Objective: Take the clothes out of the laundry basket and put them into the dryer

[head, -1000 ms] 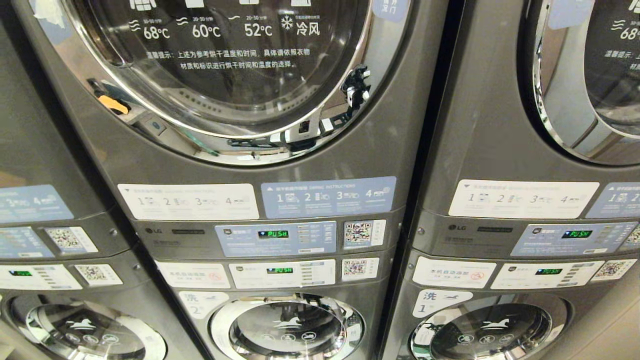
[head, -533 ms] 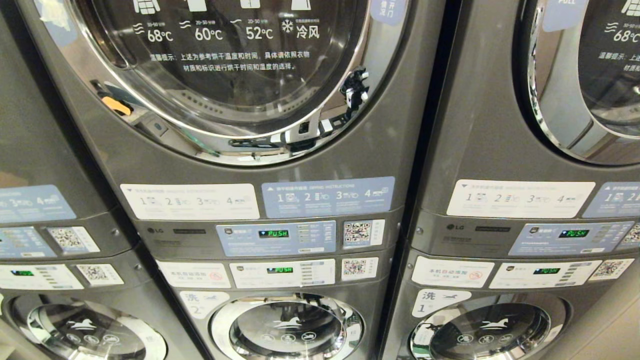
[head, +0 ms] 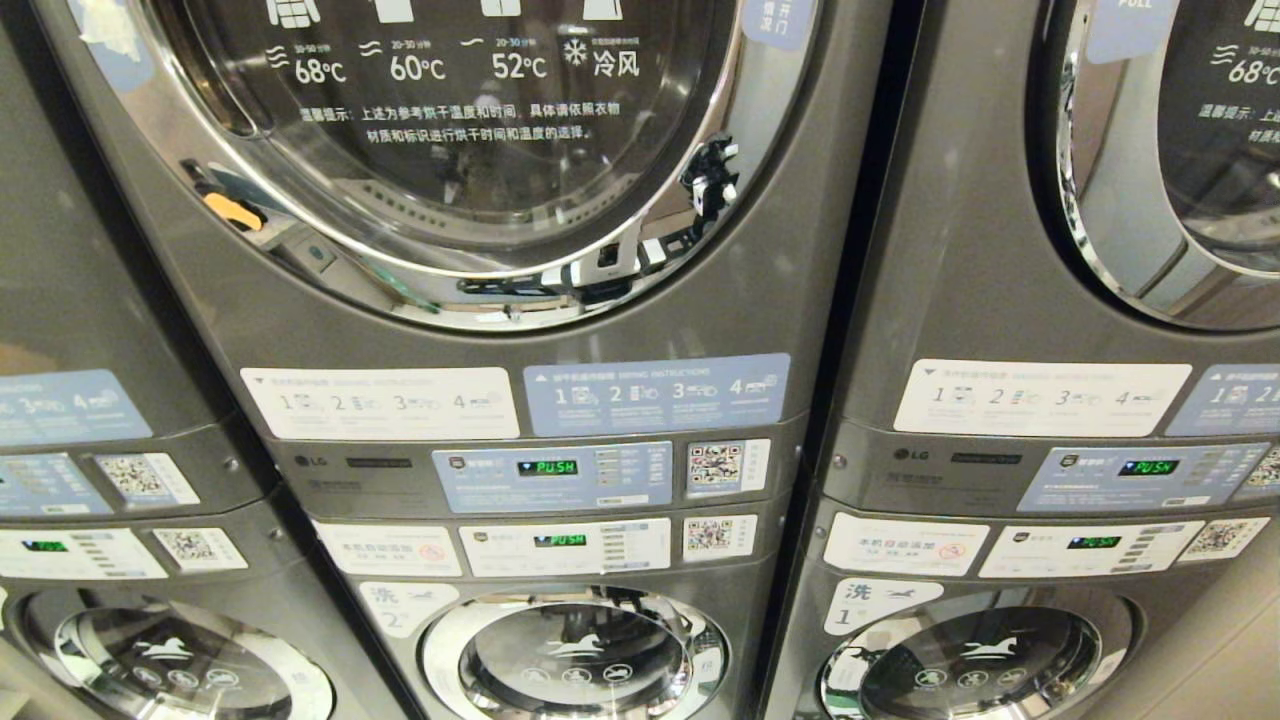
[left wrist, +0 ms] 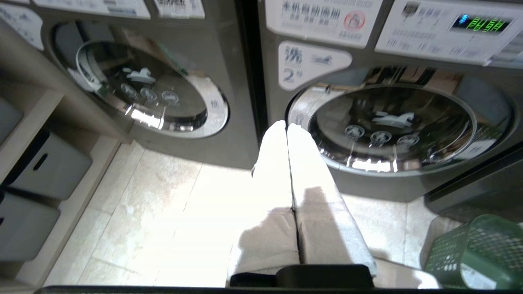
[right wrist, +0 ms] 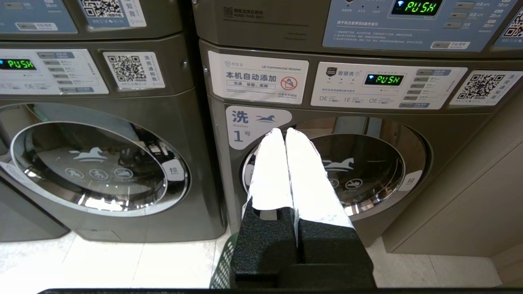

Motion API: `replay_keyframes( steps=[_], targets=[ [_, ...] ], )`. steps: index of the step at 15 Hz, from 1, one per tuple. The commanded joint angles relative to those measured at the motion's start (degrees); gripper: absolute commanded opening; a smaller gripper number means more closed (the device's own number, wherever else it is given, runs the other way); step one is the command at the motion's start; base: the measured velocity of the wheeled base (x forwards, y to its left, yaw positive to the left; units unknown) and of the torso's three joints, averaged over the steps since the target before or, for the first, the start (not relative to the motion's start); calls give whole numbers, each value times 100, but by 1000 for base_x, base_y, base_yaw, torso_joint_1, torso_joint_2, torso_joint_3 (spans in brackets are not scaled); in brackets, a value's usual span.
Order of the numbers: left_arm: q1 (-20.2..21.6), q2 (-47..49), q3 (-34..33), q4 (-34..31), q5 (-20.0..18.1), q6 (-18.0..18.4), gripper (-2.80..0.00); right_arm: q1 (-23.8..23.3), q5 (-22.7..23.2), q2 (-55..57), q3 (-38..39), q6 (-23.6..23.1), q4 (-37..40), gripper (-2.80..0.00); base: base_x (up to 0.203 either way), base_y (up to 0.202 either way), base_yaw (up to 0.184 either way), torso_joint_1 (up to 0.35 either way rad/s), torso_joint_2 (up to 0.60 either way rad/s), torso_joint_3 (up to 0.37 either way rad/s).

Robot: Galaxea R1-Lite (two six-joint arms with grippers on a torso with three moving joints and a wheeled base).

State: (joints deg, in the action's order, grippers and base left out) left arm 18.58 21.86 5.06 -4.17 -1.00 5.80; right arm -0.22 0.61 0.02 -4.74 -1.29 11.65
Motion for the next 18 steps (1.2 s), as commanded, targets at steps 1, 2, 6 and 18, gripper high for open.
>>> replay_keyframes(
  steps=[1,2,6,18],
  targets=[
    [5,-586,-346,-26,48,22,-280,4,1,-2,0,-6,12,-280,0,0,0,0,0,0],
    [23,-577,-339,-49,48,53,-280,-4,1,4,-9,-16,12,-280,0,0,0,0,0,0],
    [-47,-595,-468,332,-292,412,-280,4,1,-2,-9,-20,21,-280,0,0,0,0,0,0],
    [-2782,-559,-508,399,-46,278,-280,-4,-8,-2,0,24,4,-280,0,0,0,0,0,0]
  ],
)
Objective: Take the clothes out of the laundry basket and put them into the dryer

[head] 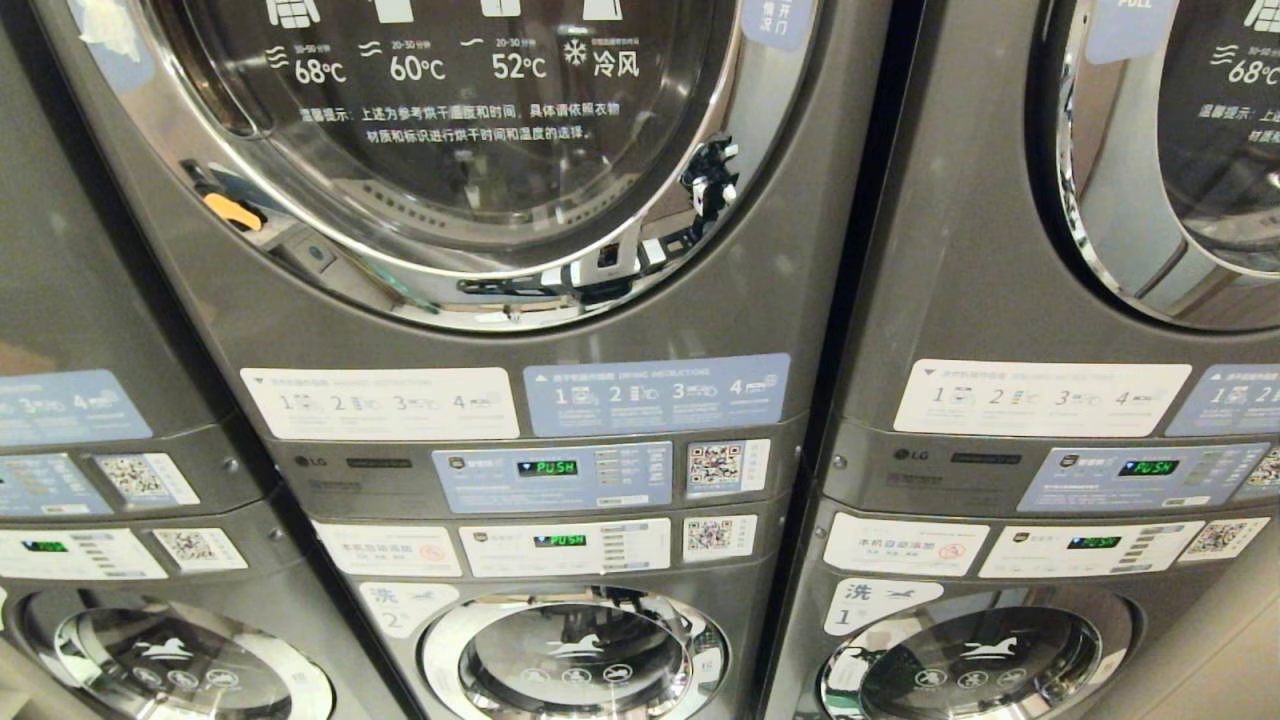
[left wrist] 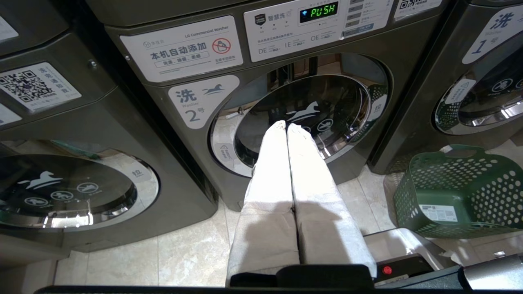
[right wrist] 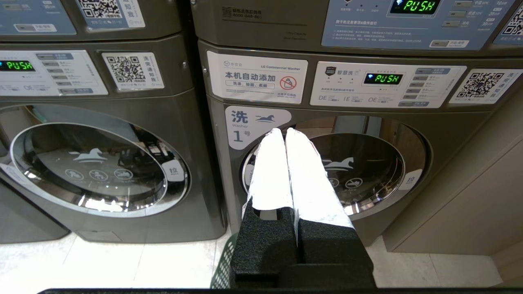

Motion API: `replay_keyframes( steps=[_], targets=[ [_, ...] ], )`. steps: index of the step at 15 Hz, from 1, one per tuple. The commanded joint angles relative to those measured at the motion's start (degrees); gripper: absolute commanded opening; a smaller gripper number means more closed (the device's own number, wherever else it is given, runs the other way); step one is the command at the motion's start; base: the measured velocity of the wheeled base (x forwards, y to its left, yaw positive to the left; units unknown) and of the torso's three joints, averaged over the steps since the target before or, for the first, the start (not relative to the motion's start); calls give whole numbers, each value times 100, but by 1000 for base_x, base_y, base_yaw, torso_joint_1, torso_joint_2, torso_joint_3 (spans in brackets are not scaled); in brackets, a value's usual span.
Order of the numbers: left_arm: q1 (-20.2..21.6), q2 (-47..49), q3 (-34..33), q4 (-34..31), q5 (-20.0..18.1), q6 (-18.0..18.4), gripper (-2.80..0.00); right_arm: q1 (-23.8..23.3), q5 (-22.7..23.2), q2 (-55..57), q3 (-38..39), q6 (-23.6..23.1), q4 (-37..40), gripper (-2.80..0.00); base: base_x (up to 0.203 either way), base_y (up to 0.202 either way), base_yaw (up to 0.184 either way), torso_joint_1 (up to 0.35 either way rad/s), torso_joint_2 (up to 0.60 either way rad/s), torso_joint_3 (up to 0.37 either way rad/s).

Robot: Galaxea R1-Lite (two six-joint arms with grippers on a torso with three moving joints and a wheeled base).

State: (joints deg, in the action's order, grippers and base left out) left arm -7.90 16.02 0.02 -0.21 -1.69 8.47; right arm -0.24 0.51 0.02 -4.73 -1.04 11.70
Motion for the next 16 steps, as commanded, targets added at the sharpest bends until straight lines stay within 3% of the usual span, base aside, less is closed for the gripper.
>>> replay_keyframes(
  steps=[1,3,5,8,11,16],
  targets=[
    [-124,29,-6,3,27,-51,-280,2,2,-2,-2,13,4,-280,0,0,0,0,0,0],
    [-22,33,5,-20,20,-71,-280,-2,2,-2,-2,25,-1,-280,0,0,0,0,0,0],
    [448,74,13,-55,47,-112,-280,-1,2,-2,-2,-1,-1,-280,0,0,0,0,0,0],
    [641,-490,8,-58,27,-182,-280,-2,2,-2,-2,25,-1,-280,0,0,0,0,0,0],
    [747,-1549,3,-34,-48,-203,-280,-2,2,-2,-2,-7,-1,-280,0,0,0,0,0,0],
    [790,-1593,-8,-6,-59,-240,-280,-2,15,-2,25,-91,-10,-280,0,0,0,0,0,0]
  ],
)
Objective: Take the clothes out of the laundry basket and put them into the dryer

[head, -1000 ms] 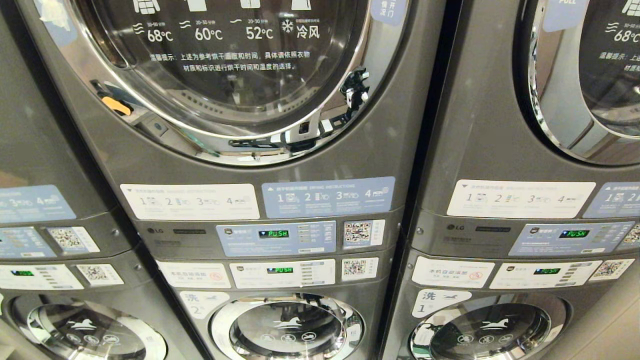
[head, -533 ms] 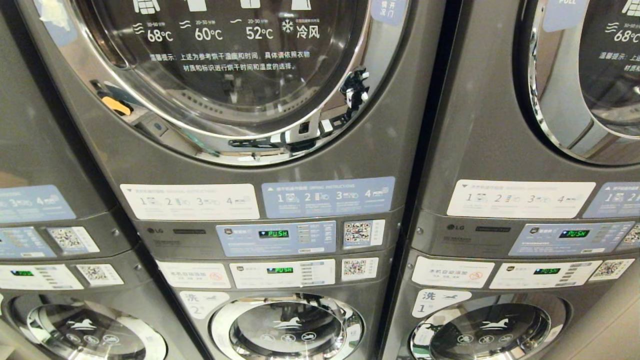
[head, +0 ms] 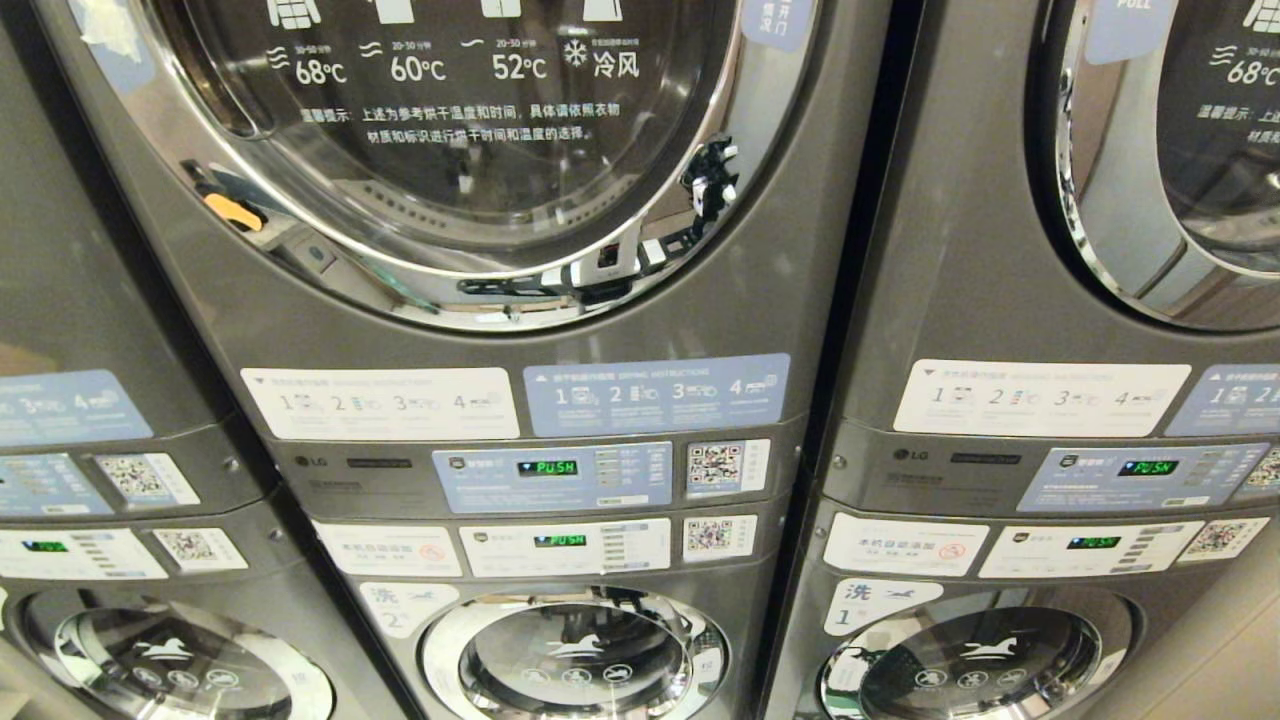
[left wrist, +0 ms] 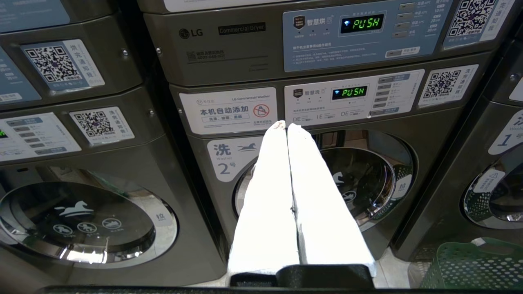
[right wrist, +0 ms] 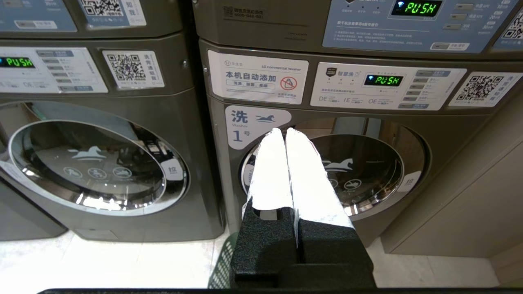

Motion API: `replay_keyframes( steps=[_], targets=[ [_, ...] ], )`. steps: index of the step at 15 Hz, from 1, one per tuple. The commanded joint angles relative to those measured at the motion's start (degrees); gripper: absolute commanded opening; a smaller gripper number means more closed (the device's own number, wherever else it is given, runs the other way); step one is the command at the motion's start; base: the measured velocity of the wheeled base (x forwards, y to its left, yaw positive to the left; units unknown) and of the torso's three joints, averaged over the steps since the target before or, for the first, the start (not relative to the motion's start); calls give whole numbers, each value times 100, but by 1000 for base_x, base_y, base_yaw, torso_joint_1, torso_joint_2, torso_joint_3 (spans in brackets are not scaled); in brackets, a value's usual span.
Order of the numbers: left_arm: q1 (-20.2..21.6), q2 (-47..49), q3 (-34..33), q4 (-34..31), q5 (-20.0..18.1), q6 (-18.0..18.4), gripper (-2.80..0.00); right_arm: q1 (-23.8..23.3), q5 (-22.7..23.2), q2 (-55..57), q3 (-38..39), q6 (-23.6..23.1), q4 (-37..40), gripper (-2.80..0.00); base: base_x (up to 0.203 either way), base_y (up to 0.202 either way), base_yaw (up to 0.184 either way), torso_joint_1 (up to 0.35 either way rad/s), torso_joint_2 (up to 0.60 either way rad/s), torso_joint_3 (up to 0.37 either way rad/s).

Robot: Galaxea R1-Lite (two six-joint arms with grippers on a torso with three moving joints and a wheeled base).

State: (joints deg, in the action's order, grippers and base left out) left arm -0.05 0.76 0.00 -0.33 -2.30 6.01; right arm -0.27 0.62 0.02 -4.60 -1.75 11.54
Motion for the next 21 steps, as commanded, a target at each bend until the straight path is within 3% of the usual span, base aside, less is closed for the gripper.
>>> replay_keyframes(
  steps=[1,4,6,9,15,19,21],
  targets=[
    [5,-68,-7,10,2,13,-280,1,-9,-2,-6,87,6,-280,0,0,0,0,0,0],
    [5,-68,-1,6,43,-14,-280,0,-18,-2,-5,59,6,-280,0,0,0,0,0,0],
    [5,-68,-9,6,45,-21,-280,0,2,-2,65,-286,-62,-280,0,0,0,0,0,0],
    [5,-68,0,6,81,-48,-280,1,7,-2,446,-5,-1247,-280,0,0,0,0,0,0],
    [5,-68,-9,14,81,-39,-280,0,-27,-2,451,88,-1137,-280,0,0,0,0,0,0],
    [5,-69,-9,23,251,-462,-280,0,-44,-2,460,131,-1146,-280,0,0,0,0,0,0],
    [5,-68,-9,24,256,-487,-280,0,-44,-2,460,131,-1146,-280,0,0,0,0,0,0]
  ],
)
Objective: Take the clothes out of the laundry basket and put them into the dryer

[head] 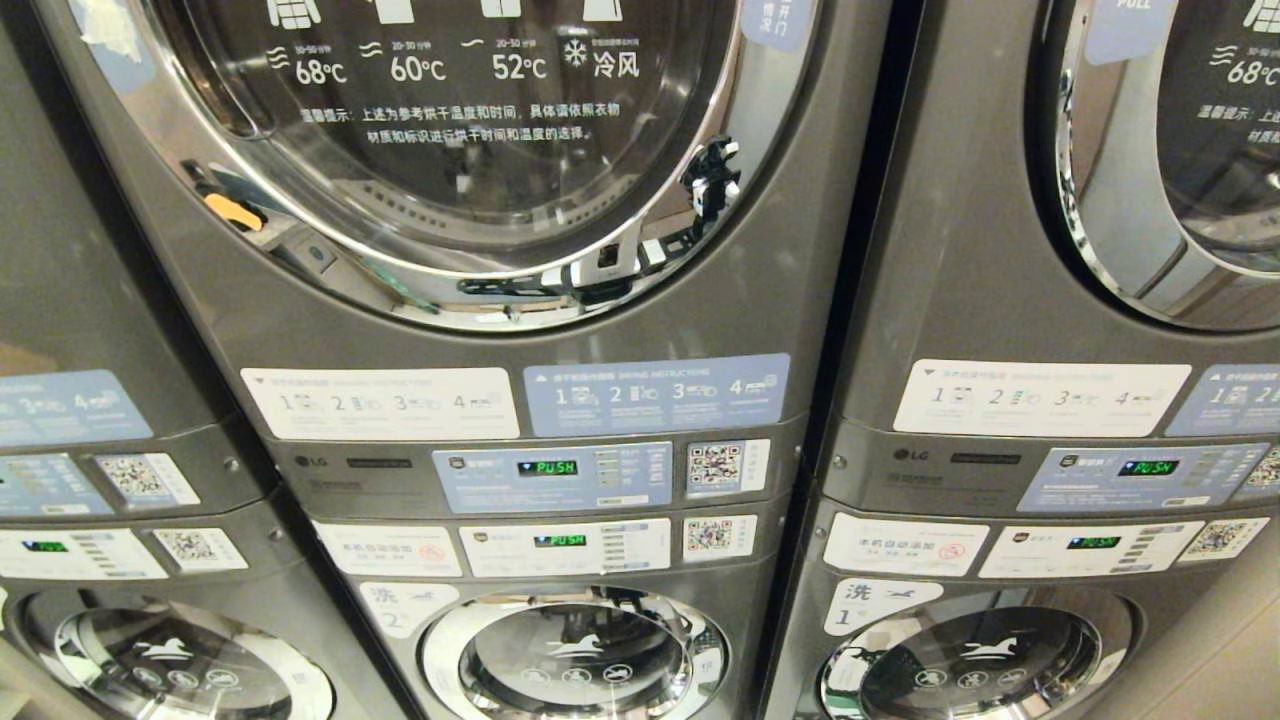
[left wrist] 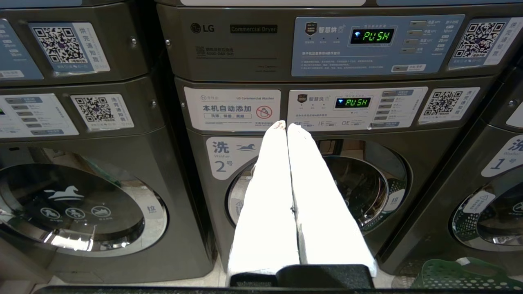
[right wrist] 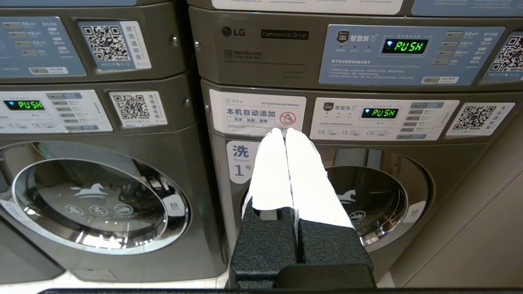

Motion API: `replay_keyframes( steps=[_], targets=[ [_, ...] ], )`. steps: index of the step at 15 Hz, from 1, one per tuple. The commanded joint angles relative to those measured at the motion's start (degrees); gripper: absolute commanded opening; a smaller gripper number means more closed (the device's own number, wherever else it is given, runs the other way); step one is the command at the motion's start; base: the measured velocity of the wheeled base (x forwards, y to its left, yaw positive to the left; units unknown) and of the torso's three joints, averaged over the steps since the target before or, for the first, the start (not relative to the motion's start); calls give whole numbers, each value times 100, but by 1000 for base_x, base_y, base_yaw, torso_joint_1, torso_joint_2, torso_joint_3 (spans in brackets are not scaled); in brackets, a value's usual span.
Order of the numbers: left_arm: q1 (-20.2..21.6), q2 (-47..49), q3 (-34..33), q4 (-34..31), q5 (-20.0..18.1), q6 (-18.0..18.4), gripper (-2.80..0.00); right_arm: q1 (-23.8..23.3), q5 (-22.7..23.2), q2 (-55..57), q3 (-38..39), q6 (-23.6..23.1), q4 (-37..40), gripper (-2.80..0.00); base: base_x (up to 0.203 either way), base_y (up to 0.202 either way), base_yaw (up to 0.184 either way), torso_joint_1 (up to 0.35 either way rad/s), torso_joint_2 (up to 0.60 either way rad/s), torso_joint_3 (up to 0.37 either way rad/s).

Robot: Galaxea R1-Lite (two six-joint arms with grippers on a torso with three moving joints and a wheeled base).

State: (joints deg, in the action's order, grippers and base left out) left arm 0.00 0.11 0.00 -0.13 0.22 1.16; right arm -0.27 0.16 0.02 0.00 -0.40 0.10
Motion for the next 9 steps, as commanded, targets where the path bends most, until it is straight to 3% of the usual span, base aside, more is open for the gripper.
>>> replay_keyframes(
  steps=[1,9],
  targets=[
    [0,-2,-9,13,4,-2,-280,0,2,-2,0,-4,-1,-280,0,0,0,0,0,0],
    [0,-2,-9,13,-2,-2,-280,0,37,-2,9,-142,-1,-280,0,0,0,0,0,0]
  ],
)
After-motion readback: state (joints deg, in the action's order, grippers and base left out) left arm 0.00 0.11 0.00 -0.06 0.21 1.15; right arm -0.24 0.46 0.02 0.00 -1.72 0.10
